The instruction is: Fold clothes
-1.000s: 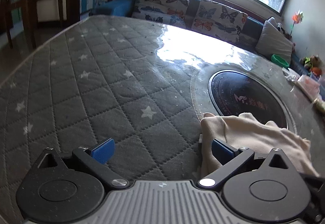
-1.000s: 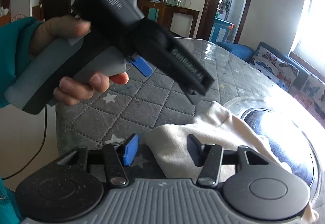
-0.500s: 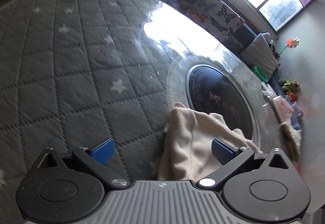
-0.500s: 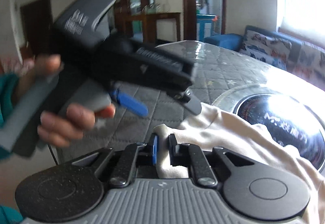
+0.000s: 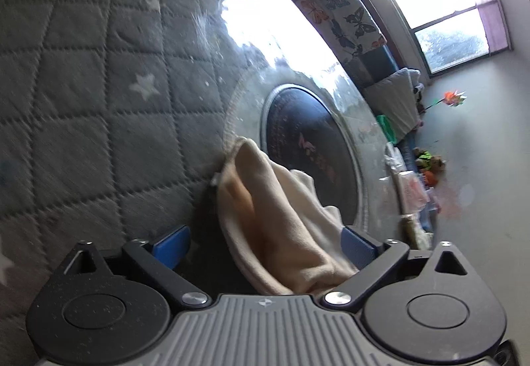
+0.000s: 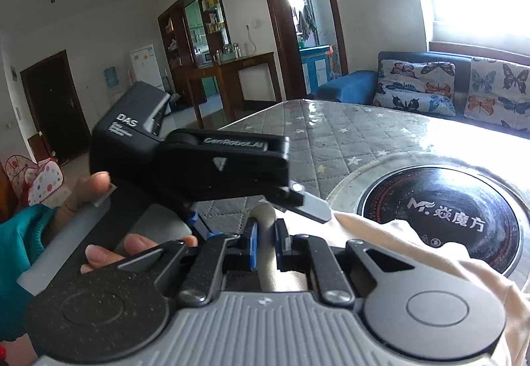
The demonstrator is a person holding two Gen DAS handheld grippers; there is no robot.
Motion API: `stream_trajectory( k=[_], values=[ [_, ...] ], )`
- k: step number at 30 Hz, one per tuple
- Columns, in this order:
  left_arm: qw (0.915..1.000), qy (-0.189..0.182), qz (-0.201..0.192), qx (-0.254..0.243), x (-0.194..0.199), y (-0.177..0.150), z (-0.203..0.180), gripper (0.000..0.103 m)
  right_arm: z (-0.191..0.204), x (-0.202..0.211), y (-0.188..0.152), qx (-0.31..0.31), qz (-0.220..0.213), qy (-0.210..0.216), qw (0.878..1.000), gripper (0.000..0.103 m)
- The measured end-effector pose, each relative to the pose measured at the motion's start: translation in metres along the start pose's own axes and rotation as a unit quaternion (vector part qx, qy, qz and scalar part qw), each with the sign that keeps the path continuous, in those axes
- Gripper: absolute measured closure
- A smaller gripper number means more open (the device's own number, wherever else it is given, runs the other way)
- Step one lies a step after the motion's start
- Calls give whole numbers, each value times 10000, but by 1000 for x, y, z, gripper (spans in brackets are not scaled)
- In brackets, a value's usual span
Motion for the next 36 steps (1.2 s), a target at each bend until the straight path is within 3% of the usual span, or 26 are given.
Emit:
stream_trajectory(
  k=[3,5,7,12,15,20,28,32,36],
  values=[
    [9998,-142,75,103,-5,-1,-1,25,3,0,-5,18,32,40,10000,94],
    [9998,-147,97,122,-7,-1,0,41,6,0,-7,45,49,76,9999,94],
    [9996,-148,140,195,-11,-2,4,67,8,-2,-8,68,71,114,9999,94],
    [9997,-103,126,171,-14,-3,10,82,8,-3,-15,84,198,152,9997,91],
    [10000,-48,54,-25,-14,-4,8,82,2,7,-20,71,234,53,9997,84],
    [9992,94,-92,-388,-13,-8,2,82,-38,34,-42,-196,416,-653,9968,74],
    [9936,409,-361,-987,-14,-13,-8,82,-141,79,-83,-1151,576,-2074,9697,65],
    [9895,582,-452,-1241,-16,-16,-13,82,-178,81,-100,-1670,572,-2252,9582,65],
    [9859,698,-506,-1434,-18,-17,-17,82,-194,81,-112,-2184,457,-2093,9520,64]
  ],
)
Point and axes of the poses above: each gripper's, at about its wrist camera, not at the fingertips, and x roughly against the way its jaws point, z to its left, y to its top, the point moved 7 cm from there along -x, roughly the way its jaws point, and after that the axes turned 7 degrees about x, right-handed, at the moved point
